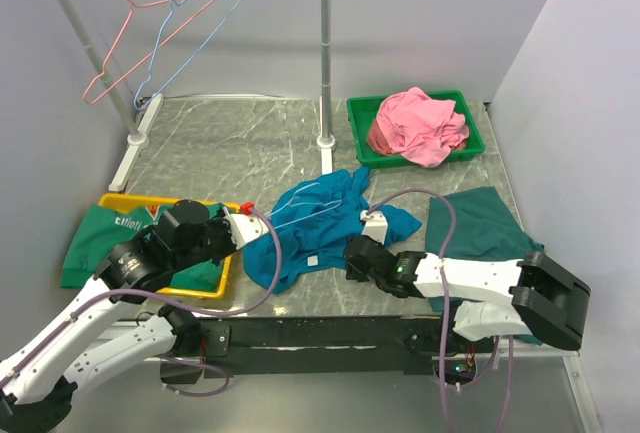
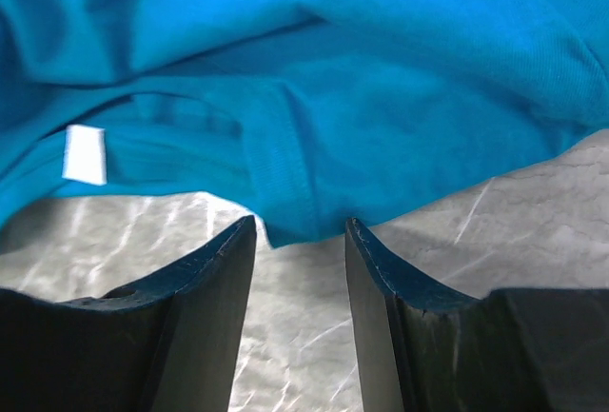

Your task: Place the t-shirt on the hanger

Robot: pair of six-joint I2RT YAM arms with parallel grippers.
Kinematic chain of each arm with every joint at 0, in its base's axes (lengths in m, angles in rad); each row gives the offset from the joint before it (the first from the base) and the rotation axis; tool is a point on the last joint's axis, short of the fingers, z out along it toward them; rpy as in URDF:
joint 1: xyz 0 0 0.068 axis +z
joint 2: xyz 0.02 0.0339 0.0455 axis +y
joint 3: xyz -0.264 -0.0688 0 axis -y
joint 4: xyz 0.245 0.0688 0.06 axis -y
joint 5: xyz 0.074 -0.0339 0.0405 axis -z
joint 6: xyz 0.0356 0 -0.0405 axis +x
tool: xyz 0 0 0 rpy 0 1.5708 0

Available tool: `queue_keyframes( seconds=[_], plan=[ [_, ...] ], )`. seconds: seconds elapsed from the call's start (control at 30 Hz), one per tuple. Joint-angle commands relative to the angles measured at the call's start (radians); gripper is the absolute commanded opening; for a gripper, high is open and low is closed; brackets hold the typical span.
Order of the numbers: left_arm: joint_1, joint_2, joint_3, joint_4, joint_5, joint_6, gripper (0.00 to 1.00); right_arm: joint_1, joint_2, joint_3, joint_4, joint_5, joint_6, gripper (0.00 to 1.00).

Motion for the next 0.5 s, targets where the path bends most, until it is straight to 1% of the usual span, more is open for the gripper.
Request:
queue_keyframes(
  seconds=[0.0, 0.1, 0.13, 0.2, 0.23, 0.3, 0.33, 0.47],
  plan=[
    [-0.005, -0.019, 0.035, -0.042, 0.027, 0.039, 0.01, 0.007, 0.027, 0.046, 0.026, 0.069, 0.021, 0.5],
    [-0.005, -0.022, 0.047, -0.067, 0.058, 0.035, 0.01, 0.005, 0.024, 0.048, 0.022, 0.093, 0.018, 0.47],
    [-0.005, -0.017, 0.052, -0.076, 0.068, 0.032, 0.01, 0.005, 0.023, 0.054, 0.02, 0.101, 0.016, 0.41],
    [-0.007, -0.014, 0.054, -0.088, 0.09, 0.025, 0.01, 0.002, 0.02, 0.062, -0.001, 0.124, 0.018, 0.33],
    [-0.005, -0.011, 0.055, -0.108, 0.098, 0.025, 0.01, 0.001, 0.017, 0.069, -0.009, 0.13, 0.019, 0.25],
    [-0.007, -0.01, 0.054, -0.124, 0.115, 0.019, 0.01, -0.007, 0.008, 0.074, -0.02, 0.141, 0.016, 0.18],
    [-0.008, -0.014, 0.057, -0.136, 0.115, 0.019, 0.01, -0.008, 0.005, 0.077, -0.021, 0.142, 0.018, 0.12],
    [-0.013, -0.02, 0.064, -0.148, 0.141, 0.019, 0.01, -0.022, -0.003, 0.089, -0.041, 0.147, 0.016, 0.06]
  ],
)
